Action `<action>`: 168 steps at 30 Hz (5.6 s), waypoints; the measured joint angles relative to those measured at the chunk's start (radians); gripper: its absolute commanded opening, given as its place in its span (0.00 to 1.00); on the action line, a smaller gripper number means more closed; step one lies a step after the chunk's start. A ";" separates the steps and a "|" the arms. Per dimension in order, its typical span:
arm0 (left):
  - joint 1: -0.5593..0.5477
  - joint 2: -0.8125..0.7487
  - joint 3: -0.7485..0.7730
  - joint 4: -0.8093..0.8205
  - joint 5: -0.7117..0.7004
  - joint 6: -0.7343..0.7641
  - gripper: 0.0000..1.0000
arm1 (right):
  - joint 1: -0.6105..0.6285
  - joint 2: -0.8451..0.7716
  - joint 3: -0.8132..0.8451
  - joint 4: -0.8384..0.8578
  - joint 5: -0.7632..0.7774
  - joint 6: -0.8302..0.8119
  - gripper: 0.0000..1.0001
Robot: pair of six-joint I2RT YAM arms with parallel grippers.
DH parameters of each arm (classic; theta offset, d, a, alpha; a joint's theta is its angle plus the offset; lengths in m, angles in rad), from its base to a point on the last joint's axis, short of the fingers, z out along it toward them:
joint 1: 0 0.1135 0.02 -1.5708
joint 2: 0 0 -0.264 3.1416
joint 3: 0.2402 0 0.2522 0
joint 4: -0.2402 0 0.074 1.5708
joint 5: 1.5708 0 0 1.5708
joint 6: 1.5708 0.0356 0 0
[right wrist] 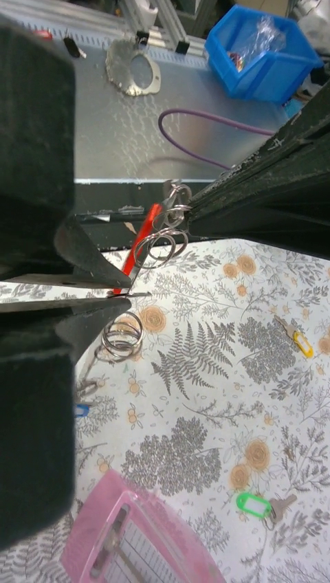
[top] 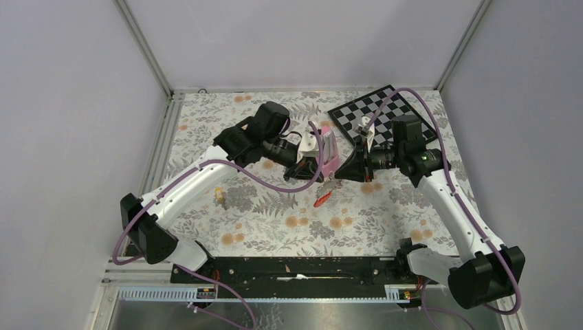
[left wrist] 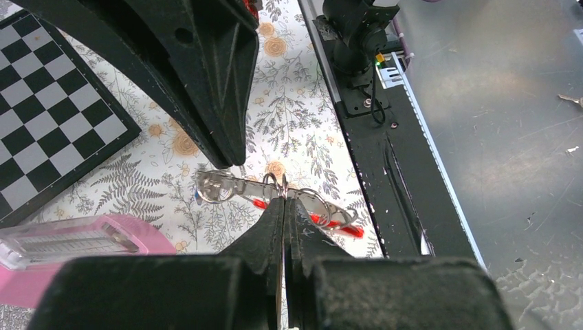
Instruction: Put the keys on the keyring
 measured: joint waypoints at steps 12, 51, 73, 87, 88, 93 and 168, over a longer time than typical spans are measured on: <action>0.000 0.000 -0.012 0.042 -0.023 -0.069 0.00 | -0.001 -0.032 0.058 -0.121 0.035 -0.127 0.46; 0.006 0.037 -0.229 0.478 -0.016 -0.579 0.00 | -0.001 -0.027 -0.051 0.003 -0.018 -0.035 0.22; 0.022 0.037 -0.291 0.595 0.006 -0.688 0.00 | -0.002 -0.027 -0.085 0.028 -0.016 -0.029 0.18; 0.041 0.037 -0.345 0.722 0.033 -0.777 0.00 | -0.002 -0.027 -0.091 0.032 -0.017 -0.035 0.00; 0.042 0.037 -0.350 0.731 0.034 -0.777 0.01 | -0.002 -0.027 -0.089 0.023 -0.016 -0.042 0.00; 0.040 0.037 -0.358 0.735 0.032 -0.719 0.18 | -0.001 -0.026 -0.058 -0.043 0.017 -0.080 0.00; -0.062 0.140 -0.098 0.356 0.111 -0.238 0.48 | 0.151 0.019 0.196 -0.634 0.251 -0.517 0.00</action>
